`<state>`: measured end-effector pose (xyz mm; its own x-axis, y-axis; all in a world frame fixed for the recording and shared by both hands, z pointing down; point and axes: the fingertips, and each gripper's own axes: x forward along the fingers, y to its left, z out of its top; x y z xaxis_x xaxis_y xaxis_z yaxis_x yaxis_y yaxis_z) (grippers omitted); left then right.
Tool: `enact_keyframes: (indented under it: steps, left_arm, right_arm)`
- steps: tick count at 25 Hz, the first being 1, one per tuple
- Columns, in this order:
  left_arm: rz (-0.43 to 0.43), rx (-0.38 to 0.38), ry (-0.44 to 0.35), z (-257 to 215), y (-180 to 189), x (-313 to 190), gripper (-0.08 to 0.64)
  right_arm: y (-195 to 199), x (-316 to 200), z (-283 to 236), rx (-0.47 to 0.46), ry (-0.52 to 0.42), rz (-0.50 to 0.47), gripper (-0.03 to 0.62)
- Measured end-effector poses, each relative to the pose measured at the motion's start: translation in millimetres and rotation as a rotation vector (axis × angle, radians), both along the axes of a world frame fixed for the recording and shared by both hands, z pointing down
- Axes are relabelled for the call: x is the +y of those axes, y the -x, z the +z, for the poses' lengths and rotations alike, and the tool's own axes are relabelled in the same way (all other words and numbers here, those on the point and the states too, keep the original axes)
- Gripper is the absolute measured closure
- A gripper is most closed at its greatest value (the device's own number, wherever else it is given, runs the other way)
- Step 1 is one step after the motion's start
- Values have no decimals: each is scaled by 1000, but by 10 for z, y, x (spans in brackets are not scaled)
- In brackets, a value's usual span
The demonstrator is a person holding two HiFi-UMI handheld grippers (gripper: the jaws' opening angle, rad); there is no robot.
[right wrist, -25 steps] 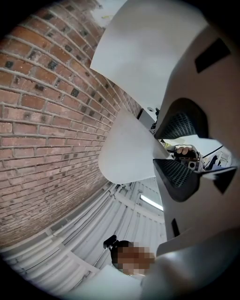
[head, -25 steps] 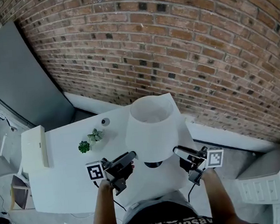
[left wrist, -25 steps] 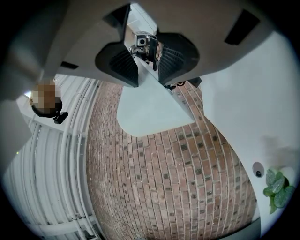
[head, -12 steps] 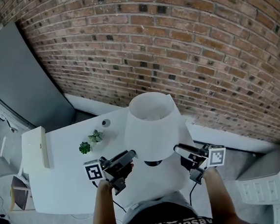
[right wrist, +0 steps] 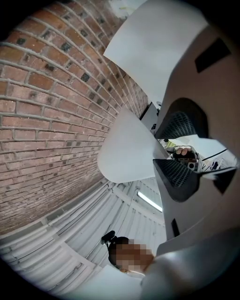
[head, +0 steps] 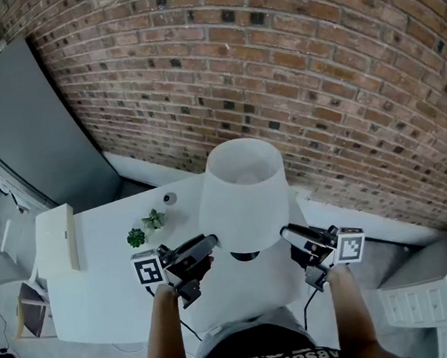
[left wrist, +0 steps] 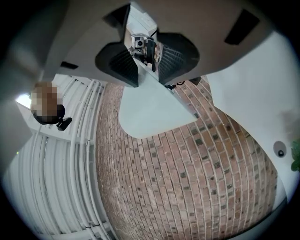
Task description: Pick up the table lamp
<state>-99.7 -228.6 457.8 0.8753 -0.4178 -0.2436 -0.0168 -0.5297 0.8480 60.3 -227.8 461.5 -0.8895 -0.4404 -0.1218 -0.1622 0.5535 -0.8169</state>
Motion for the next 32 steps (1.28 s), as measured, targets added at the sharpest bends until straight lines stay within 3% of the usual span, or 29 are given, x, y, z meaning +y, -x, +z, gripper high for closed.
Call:
enact_keyframes:
  steps: [25,29,32]
  left_arm:
    - [-17,-23,-148,-520,-39,-38,425]
    - [-23,-18,-168,-619,-27,-38,425]
    - [-31,-11,-188,-703,-21,-41,425]
  right_arm:
    - [-52,-60,-437,19,-128,24,451]
    - [32,-37,-645,-21,-164,15,451]
    - [-23,-57,-570,24,-165,26,451]
